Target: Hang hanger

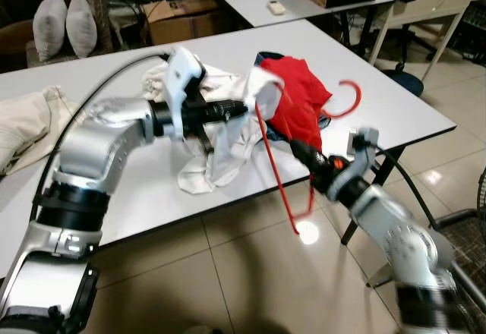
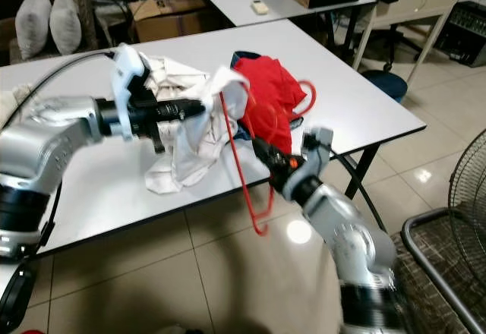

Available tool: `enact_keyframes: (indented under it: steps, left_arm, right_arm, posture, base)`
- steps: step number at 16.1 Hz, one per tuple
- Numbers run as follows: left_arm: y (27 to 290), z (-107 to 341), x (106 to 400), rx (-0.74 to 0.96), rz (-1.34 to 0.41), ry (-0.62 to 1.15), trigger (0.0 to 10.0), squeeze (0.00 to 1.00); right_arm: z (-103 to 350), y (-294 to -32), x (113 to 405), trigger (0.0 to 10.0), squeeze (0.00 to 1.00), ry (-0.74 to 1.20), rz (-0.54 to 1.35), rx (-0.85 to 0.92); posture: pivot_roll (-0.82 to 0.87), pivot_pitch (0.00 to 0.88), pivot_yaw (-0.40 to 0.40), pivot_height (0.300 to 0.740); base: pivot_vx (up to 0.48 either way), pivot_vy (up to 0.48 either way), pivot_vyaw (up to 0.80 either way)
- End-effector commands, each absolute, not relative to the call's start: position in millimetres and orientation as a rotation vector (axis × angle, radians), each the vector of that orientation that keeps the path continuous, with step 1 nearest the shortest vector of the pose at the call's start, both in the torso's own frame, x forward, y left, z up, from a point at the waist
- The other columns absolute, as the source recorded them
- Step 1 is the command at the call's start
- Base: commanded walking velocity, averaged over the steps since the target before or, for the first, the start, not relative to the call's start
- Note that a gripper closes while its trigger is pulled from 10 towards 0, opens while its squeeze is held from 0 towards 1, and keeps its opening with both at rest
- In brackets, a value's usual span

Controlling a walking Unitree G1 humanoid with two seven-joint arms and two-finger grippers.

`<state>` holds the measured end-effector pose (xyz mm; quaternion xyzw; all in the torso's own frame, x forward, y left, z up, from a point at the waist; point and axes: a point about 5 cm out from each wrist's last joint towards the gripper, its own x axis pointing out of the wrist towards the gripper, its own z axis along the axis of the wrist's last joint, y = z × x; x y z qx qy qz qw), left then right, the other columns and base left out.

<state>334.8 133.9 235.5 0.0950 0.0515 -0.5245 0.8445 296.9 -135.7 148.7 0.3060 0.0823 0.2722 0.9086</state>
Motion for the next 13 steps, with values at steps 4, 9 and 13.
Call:
enact_keyframes:
  steps: [4, 9, 13]
  left_arm:
    - [134, 228, 326, 0.294, -1.149, 0.152, 0.0, 0.00]
    - [129, 235, 309, 0.200, -1.297, 0.138, 0.0, 0.00]
    - [119, 229, 296, 0.179, -1.425, 0.204, 0.0, 0.00]
  right_arm:
    - [163, -132, 317, 10.0, 0.00, 0.060, 0.610, 0.882]
    - [160, -121, 333, 10.0, 0.00, 0.047, 0.600, 1.057]
    - [165, -101, 348, 10.0, 0.00, 0.047, 0.592, 1.125]
  posture:
    - [-0.16, 0.000, 0.056, 0.740]
    - [-0.15, 0.000, 0.049, 0.740]
    - [-0.14, 0.000, 0.051, 0.740]
  base:
    - [0.000, 0.000, 0.00]
    - [0.000, 0.000, 0.00]
    - [0.000, 0.000, 0.00]
